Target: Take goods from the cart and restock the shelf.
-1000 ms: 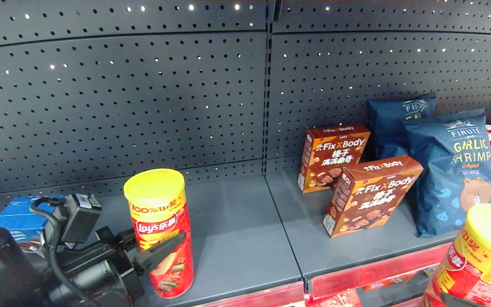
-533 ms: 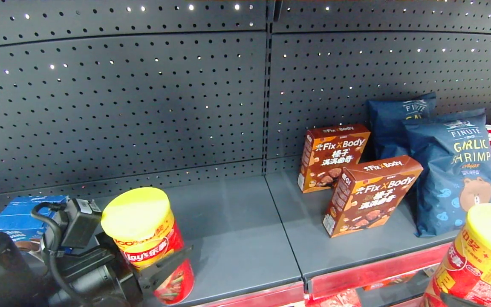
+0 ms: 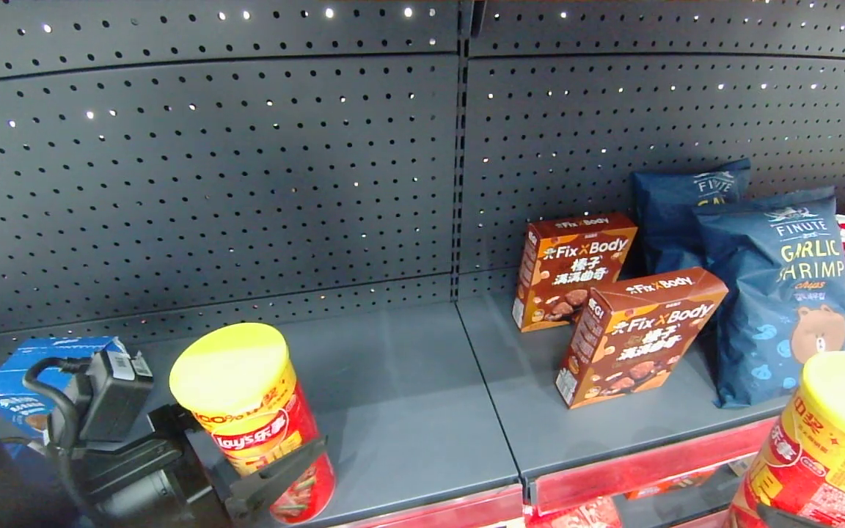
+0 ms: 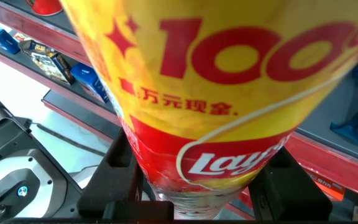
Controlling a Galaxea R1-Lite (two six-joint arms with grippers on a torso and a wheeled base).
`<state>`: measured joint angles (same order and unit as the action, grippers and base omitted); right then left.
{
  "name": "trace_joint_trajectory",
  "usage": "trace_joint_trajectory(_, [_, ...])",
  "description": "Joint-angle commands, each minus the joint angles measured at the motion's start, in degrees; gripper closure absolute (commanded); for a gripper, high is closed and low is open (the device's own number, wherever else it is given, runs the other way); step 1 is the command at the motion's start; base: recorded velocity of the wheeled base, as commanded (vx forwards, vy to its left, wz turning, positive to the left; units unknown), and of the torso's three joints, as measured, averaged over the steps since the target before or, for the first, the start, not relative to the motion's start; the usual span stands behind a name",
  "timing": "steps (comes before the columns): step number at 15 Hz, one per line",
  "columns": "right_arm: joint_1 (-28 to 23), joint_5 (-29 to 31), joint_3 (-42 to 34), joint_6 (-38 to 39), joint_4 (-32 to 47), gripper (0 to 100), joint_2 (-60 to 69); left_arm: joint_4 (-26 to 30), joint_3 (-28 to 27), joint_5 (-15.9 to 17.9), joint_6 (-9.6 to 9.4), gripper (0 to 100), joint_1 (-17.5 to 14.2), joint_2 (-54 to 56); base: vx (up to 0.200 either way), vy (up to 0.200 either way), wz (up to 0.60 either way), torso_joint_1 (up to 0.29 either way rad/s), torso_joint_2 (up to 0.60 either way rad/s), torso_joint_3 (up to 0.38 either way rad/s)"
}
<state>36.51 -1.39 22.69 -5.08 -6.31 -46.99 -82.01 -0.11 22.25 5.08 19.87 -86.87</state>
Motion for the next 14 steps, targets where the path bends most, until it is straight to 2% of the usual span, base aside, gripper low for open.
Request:
trace_joint_trajectory(1, [0.05,0.07,-0.1,-0.01,-0.01,100,0.06,0.18,0.02,-0.01,-0.25,0,-0.01,2.76,0.0,0.0,0.0,0.0,0.0,0.0])
trace_joint_trajectory(7, [-1.0,-0.02,-0.63,-0.1,-0.01,100,0.32,0.62,0.02,0.08,-0.25,0,-0.01,6.71,0.0,0.0,0.0,0.0,0.0,0.0])
trace_joint_trajectory(8, [-1.18,0.07,-0.63,-0.1,-0.01,100,0.5,2.2,0.02,0.08,-0.25,0,-0.01,7.5,0.0,0.0,0.0,0.0,0.0,0.0])
trace_joint_trajectory(9, [-1.18,0.07,-0.63,-0.1,-0.01,100,0.59,4.4,0.02,0.08,-0.34,0,-0.01,9.0,0.0,0.0,0.0,0.0,0.0,0.0])
trace_joint_trajectory(14, [-1.44,-0.02,-1.42,-0.1,-0.1,100,0.59,22.15,-0.24,-0.01,-0.07,0,-0.36,25.7,0.0,0.0,0.0,0.0,0.0,0.0])
